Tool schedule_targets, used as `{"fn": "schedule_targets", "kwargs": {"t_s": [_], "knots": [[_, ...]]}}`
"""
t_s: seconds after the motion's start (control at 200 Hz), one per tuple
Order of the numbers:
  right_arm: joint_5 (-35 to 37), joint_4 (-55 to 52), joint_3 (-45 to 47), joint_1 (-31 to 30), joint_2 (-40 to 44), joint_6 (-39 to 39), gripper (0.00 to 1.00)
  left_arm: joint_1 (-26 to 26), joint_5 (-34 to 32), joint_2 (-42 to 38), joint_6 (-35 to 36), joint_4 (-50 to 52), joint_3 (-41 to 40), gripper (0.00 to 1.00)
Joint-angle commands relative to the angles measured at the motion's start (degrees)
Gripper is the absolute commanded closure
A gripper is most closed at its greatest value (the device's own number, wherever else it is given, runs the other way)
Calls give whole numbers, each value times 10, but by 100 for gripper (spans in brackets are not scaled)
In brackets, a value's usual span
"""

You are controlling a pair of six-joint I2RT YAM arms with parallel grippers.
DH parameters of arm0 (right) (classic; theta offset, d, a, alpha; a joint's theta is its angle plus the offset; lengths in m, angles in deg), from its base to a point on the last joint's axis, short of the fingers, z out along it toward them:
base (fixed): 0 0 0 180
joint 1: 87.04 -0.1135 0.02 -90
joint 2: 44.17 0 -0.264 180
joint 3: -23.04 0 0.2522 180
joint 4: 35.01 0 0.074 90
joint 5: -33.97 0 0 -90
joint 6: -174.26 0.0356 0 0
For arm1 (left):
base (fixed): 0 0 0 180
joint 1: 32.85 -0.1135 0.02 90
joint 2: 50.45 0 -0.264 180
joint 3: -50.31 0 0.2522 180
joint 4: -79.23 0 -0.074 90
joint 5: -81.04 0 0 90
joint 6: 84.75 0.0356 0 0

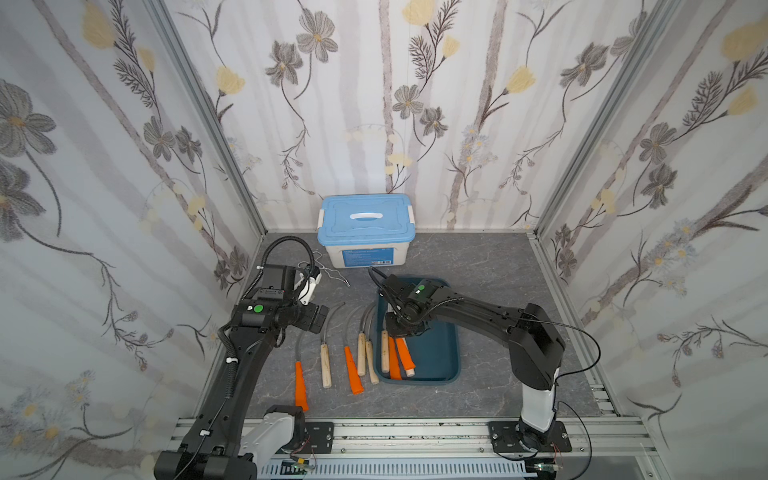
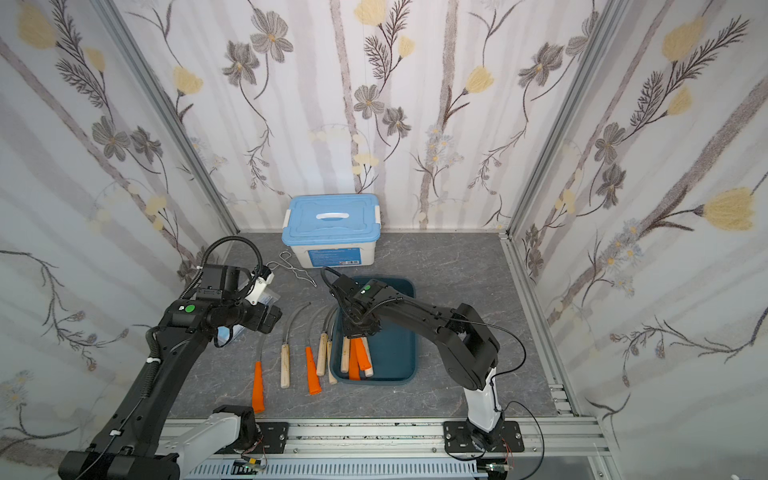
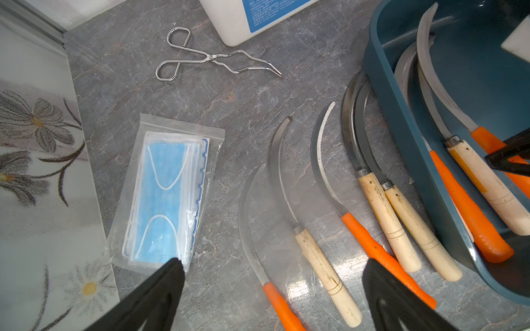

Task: Put small sickles into storage boxes
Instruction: Place the sickle in the storage box.

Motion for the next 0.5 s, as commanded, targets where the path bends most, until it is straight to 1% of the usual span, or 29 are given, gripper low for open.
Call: {"fn": "schedule_targets", "kwargs": {"t_s": [0.0, 0.495], "knots": [[-15, 20, -3, -1, -6, 8, 80, 0, -1, -3, 7, -1, 0, 0], [-37, 15, -9, -5, -27, 18, 79, 0, 4, -4, 4, 1, -1, 0]]}}
